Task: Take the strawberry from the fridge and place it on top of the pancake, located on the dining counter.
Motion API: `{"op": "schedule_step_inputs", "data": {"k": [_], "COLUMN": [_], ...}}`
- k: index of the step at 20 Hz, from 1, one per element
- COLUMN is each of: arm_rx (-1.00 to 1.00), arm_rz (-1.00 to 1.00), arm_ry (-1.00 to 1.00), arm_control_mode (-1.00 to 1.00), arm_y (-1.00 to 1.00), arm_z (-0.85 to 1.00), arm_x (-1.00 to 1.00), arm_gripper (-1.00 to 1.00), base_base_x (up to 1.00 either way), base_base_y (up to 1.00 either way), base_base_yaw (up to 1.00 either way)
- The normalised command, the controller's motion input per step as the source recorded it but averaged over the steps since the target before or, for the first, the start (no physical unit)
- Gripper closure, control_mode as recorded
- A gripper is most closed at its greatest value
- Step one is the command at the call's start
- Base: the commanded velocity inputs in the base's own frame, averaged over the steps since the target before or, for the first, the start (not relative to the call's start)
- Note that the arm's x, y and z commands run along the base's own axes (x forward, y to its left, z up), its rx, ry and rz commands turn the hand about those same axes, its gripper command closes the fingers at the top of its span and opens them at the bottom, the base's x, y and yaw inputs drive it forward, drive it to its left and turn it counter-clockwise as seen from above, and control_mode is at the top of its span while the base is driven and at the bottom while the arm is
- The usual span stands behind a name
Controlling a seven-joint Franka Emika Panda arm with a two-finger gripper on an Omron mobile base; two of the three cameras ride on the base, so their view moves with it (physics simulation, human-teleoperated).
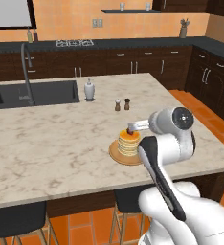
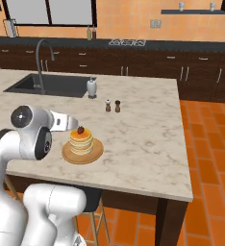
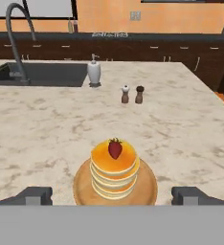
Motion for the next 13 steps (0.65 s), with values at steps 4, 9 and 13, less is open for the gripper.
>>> {"op": "schedule_step_inputs", "data": {"k": [4, 9, 13], "arm_rx": [0.01, 0.00, 0.00], "arm_rz": [0.00, 0.00, 0.00], "arm_ry": [-0.02, 0.00, 0.00], "arm_control_mode": [-1.00, -1.00, -1.00], "arm_y": [-0.25, -0.44, -0.34], "arm_z": [1.00, 1.00, 0.84], "arm_x": [-1.00, -1.00, -1.00], "arm_gripper": [-1.00, -1.00, -1.00], "base_base_x": [0.00, 0.00, 0.00], "base_base_y": [0.00, 0.00, 0.00], "base_base_yaw": [0.00, 0.00, 0.00]}}
